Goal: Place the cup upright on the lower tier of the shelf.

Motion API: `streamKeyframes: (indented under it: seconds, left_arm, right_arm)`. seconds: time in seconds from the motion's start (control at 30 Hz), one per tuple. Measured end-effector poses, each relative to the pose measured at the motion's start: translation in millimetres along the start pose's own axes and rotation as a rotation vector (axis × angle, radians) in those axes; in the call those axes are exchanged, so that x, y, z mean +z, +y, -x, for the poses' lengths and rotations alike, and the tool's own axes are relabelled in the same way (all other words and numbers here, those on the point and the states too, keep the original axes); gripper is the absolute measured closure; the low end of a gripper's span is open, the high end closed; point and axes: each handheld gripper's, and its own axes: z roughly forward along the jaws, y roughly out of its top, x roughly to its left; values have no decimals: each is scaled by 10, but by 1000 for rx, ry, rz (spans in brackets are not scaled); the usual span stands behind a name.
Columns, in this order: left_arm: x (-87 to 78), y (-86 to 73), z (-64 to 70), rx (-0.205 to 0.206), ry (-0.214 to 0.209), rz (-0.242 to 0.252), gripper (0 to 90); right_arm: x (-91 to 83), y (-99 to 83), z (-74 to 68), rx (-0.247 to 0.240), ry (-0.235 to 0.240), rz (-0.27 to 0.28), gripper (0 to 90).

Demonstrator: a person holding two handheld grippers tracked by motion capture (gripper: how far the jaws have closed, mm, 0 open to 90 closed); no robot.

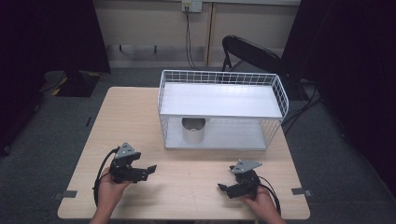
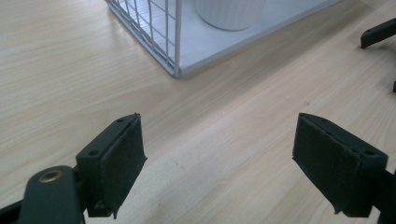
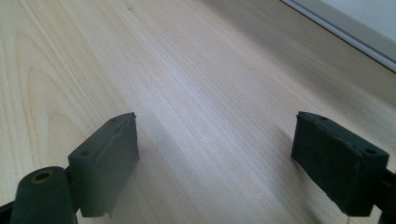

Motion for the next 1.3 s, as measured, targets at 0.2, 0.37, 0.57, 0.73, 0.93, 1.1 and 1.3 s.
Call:
streamKeyframes:
  seconds: [0.2,0.37,0.57,0.73,0.93,1.1,1.3]
  left_arm:
    - [-61,-78,-62,6,11,1,161]
    - [-94,-154,-113,4,15,-8,161]
    - [-109,-238,-157,-7,20,-12,161]
    - [-94,-312,-175,-15,23,-23,161]
    - [-62,-392,-195,-12,36,-40,161]
    - [-41,-452,-215,-11,49,-60,159]
    - [-8,-509,-226,-5,67,-79,158]
  right_arm:
    - [0,0,0,0,0,0,138]
    - [0,0,0,0,0,0,138]
    - [0,0,0,0,0,0,138]
    - [0,0,0,0,0,0,138]
    - [0,0,0,0,0,0,138]
    - [0,0,0,0,0,0,138]
    - [0,0,0,0,0,0,138]
